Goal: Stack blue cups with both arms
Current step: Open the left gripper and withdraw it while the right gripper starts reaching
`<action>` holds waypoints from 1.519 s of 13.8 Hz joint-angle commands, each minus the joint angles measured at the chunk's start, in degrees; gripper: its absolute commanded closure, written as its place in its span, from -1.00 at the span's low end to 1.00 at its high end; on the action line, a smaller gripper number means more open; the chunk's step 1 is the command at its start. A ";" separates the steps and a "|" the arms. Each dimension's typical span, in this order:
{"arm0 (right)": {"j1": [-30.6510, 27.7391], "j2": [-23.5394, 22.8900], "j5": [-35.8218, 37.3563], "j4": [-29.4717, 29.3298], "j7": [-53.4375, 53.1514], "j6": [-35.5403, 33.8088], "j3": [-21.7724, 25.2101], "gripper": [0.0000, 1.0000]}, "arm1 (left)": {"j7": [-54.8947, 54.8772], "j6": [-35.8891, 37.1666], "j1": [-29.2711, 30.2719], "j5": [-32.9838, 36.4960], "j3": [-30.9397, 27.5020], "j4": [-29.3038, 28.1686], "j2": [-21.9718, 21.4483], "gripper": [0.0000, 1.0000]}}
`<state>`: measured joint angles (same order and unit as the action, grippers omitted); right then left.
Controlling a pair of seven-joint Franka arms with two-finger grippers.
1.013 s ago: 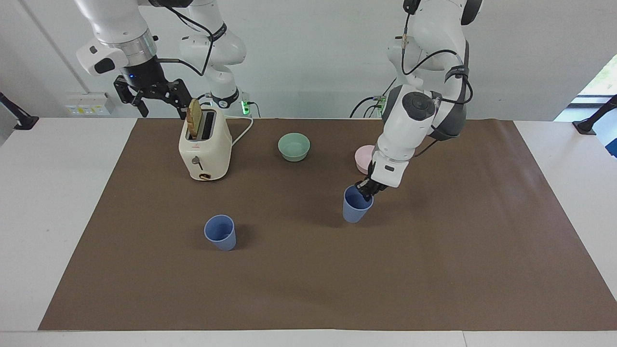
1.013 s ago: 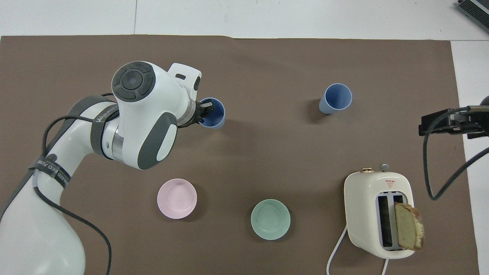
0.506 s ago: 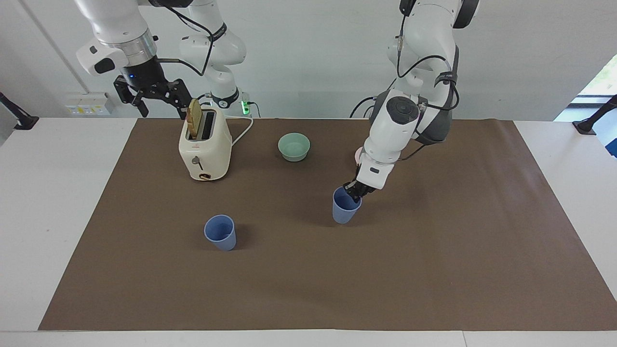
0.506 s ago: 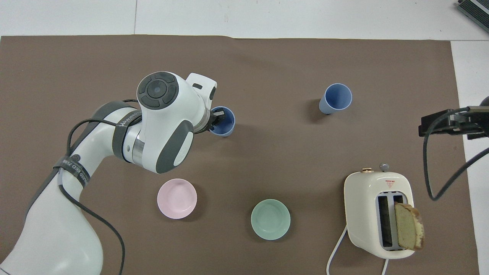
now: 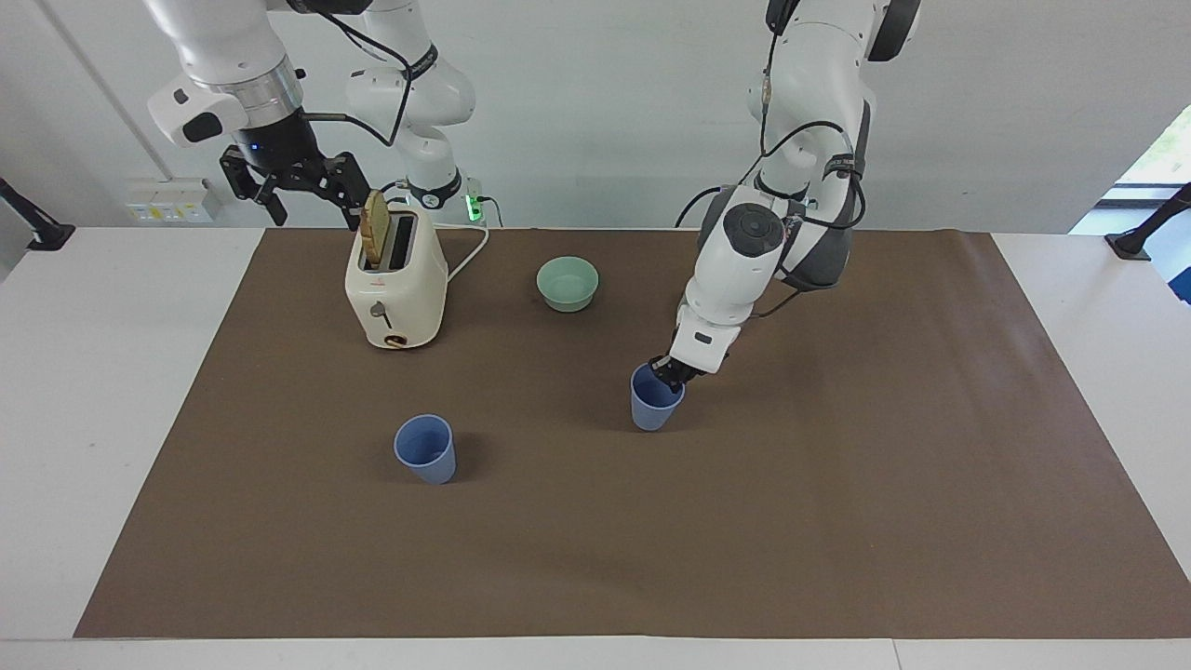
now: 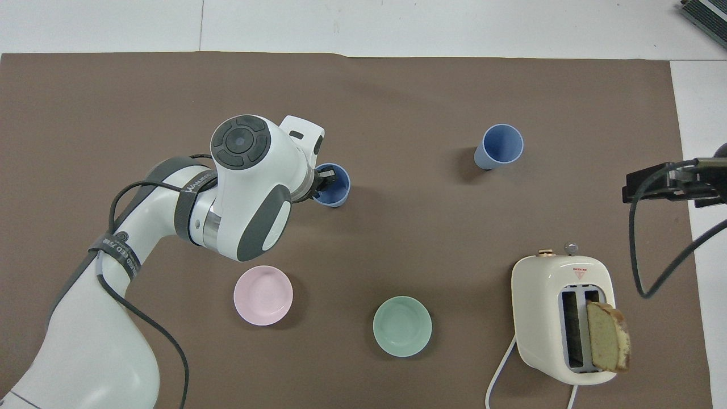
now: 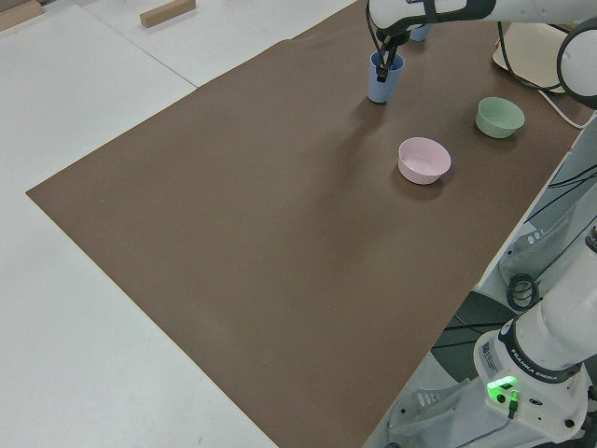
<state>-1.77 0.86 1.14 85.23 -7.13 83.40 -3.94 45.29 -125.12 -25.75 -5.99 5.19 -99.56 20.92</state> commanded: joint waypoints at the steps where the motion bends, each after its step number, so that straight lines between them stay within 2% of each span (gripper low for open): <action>1: -0.87 -0.25 -0.52 -0.50 1.86 0.44 -0.19 -1.00 | 1.65 -2.41 -1.76 0.19 -0.97 -1.08 -0.09 1.00; 3: -0.87 -0.16 -0.35 -0.41 1.68 0.45 -0.19 -1.00 | 1.65 -2.14 -1.68 0.19 -0.97 -0.99 -0.09 0.96; 4: -0.87 -0.25 -0.26 -0.41 1.59 0.53 -0.19 -1.00 | 1.47 -1.53 -1.41 0.19 -1.06 -0.73 -0.09 -0.07; 5: -0.87 -0.25 -0.34 -0.41 1.59 0.53 -0.19 -1.00 | 1.30 -1.00 -1.33 0.36 -1.15 -0.64 -0.09 -0.99; 9: -0.87 -0.25 -0.34 -0.41 1.68 0.88 -0.19 -1.00 | -0.71 8.30 1.04 5.89 -1.68 3.92 -2.02 -1.00; 11: -0.87 -0.25 -0.34 -0.41 1.94 0.97 -0.19 -1.00 | -3.26 9.98 4.10 6.17 -1.76 4.11 -4.12 -1.00; 15: -0.87 -0.42 -0.34 -0.50 2.12 1.41 -0.28 -1.00 | -17.31 15.86 12.10 5.99 -1.68 2.71 -10.98 -1.00; 21: 0.01 -2.26 -0.34 -0.59 2.03 4.22 -0.37 -1.00 | -32.43 21.49 19.49 5.55 -1.76 2.53 -14.94 -1.00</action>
<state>-1.64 0.11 1.16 85.23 -7.11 86.53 -4.09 17.11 -105.00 -8.39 -0.83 2.83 -95.34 8.10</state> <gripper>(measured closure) 0.000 0.000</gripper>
